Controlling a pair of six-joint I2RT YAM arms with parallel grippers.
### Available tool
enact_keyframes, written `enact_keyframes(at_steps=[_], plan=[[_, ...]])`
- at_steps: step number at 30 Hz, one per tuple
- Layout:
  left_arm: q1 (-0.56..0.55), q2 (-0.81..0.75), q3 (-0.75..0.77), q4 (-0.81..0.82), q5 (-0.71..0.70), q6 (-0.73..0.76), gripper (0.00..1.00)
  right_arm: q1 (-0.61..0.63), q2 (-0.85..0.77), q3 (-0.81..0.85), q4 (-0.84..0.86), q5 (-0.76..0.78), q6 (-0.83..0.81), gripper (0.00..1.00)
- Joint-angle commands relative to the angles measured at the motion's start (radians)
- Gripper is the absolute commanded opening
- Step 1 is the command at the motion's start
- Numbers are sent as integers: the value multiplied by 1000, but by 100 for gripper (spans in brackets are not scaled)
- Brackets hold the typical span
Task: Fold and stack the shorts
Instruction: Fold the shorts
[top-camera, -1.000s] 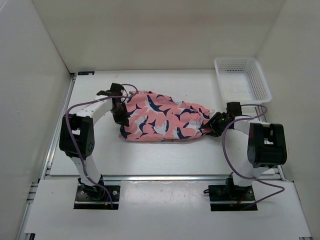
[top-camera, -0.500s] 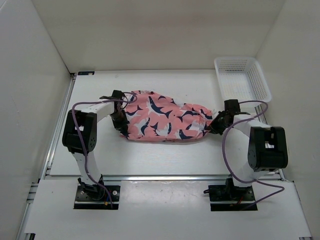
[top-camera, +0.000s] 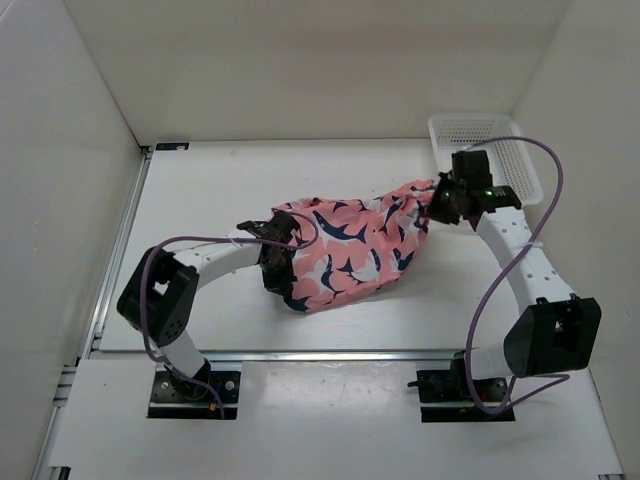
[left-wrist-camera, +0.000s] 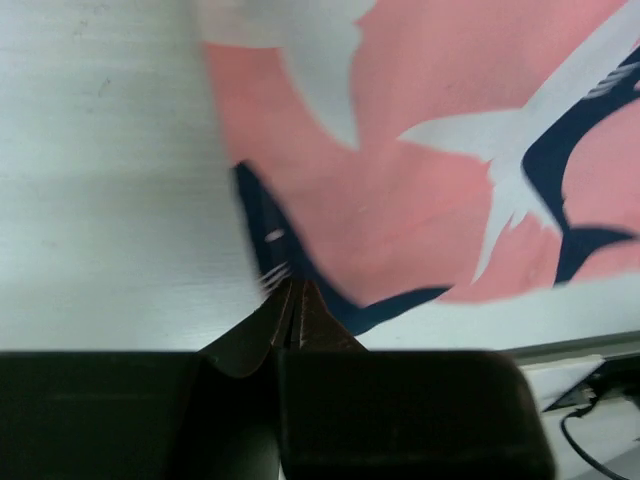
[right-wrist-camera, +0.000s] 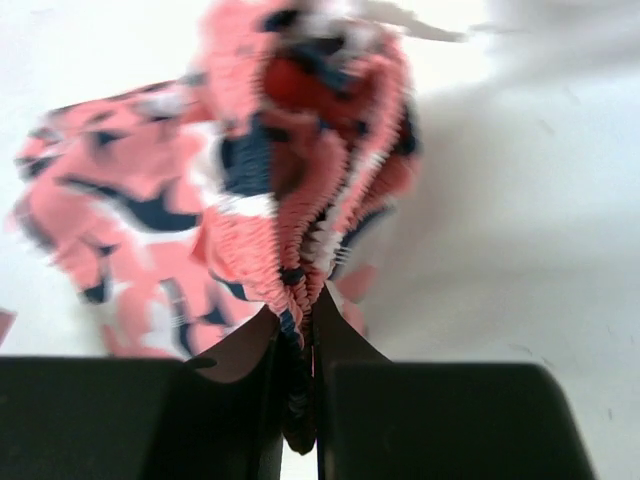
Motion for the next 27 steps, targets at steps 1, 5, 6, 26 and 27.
enact_keyframes(at_steps=[1, 5, 6, 26, 27], plan=[[2, -78, 2, -15, -31, -60, 13, 122, 41, 165, -88, 91, -121, 0], [44, -78, 54, -25, -32, -2, 13, 285, 108, 277, -127, 166, -153, 0], [73, -78, 79, -34, -22, 29, 13, 312, 119, 294, -127, 196, -163, 0], [80, 524, 965, -83, 257, 201, 10, 462, 150, 294, -174, 344, -143, 0], [66, 559, 1014, -98, 267, 201, 10, 453, 141, 267, -174, 344, -143, 0]])
